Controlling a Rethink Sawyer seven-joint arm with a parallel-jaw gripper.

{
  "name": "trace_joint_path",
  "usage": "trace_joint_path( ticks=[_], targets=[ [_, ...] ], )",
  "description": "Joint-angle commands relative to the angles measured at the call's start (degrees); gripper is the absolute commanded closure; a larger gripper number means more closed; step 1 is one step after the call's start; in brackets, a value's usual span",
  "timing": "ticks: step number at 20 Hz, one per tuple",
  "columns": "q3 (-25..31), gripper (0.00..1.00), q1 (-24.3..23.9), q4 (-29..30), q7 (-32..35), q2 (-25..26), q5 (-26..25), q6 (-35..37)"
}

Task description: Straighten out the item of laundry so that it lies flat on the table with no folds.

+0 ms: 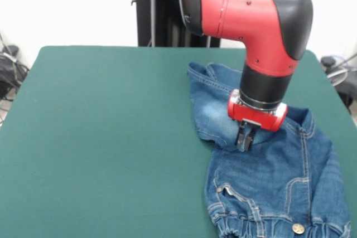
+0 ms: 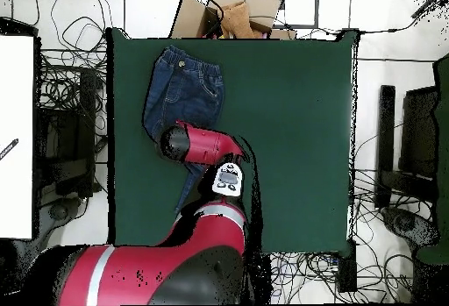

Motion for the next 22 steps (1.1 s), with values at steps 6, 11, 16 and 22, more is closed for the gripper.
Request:
trace_joint_path(
  ticks=[6, 11, 16, 22],
  targets=[
    [4.4, 1.0, 0.5, 4.9, 6.0, 1.5, -3.2, -2.9],
    [5.4, 1.0, -0.7, 6.9, 6.7, 0.8, -3.8, -7.9],
    [3.1, 1.0, 2.0, 8.1, 8.0, -0.8, -3.2, -8.1],
    [4.1, 1.0, 2.2, 10.8, 9.3, -3.6, -1.2, -6.3]
  ],
)
